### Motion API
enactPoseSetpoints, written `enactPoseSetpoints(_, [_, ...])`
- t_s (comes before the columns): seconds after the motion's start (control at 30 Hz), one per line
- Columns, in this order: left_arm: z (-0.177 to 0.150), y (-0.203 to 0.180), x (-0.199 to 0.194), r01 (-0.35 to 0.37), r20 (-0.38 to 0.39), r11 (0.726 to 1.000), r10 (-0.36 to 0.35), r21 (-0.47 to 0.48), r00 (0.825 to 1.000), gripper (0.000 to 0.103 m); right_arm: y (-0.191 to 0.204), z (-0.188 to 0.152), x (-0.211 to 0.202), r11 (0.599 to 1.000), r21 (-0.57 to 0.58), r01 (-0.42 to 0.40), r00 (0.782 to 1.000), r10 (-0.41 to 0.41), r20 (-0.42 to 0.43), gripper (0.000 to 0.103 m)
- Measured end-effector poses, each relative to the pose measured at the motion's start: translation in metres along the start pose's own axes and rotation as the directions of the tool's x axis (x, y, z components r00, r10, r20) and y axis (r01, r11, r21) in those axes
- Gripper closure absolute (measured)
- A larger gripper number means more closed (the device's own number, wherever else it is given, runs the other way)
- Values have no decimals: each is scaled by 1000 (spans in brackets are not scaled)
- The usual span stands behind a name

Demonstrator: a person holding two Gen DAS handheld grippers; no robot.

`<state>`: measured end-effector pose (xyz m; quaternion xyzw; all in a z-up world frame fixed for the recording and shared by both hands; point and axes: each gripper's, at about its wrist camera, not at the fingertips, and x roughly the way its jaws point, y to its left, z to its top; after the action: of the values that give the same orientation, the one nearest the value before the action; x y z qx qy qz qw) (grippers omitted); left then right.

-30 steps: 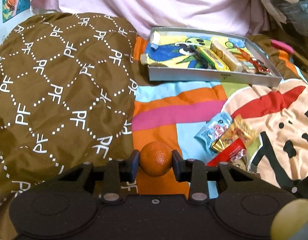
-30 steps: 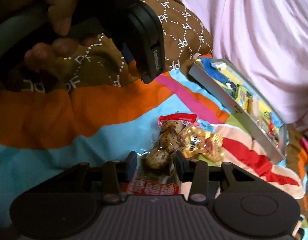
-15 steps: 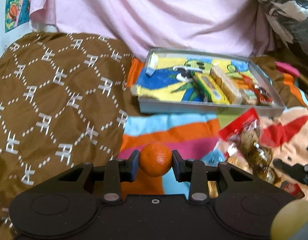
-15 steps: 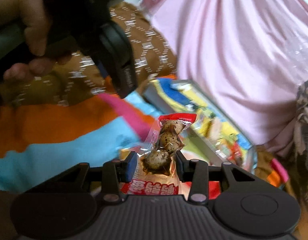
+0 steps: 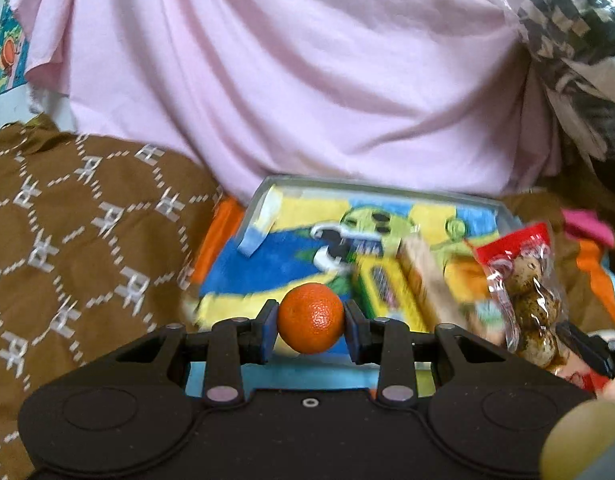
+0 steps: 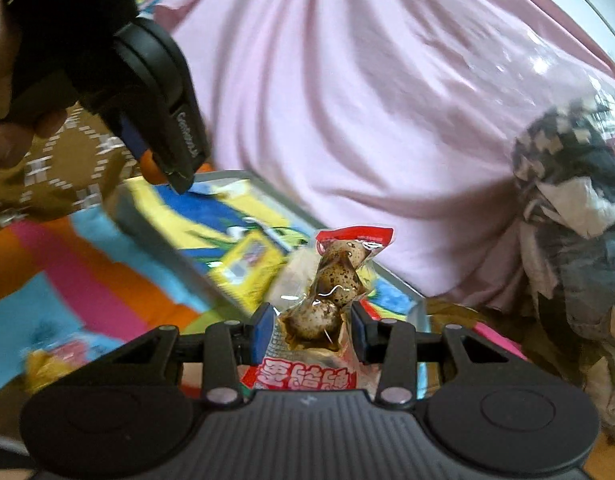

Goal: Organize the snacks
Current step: 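Carry the orange and quail egg packet over the tray with both tools, then open both tools to drop the orange and quail eggs into the tray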

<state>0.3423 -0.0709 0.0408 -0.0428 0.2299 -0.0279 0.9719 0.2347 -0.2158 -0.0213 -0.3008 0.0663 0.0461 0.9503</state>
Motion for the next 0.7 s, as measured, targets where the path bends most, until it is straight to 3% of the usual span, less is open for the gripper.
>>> enactPoseSetpoints(0.13, [14, -13, 27, -16, 11, 1000, 16, -10, 1000, 67, -21, 2, 29, 996, 93, 16, 1000, -15, -3, 58])
enactPoseSetpoints(0.4, [21, -19, 81, -82, -45, 995, 80, -54, 996, 67, -39, -2, 74, 965, 260, -29, 999, 16, 49, 58])
enactPoseSetpoints(0.43, [20, -18, 85, -87, -52, 994, 84, -62, 995, 67, -39, -3, 78, 963, 270, -27, 998, 12, 56, 70])
enactPoseSetpoints(0.47, [20, -17, 90, -94, -57, 994, 90, -64, 994, 67, -39, -3, 81, 962, 273, -25, 998, 10, 58, 73])
enactPoseSetpoints(0.7, [12, -12, 109, -137, -94, 989, 133, -47, 987, 67, -45, -10, 95, 949, 310, -52, 998, 42, 40, 73])
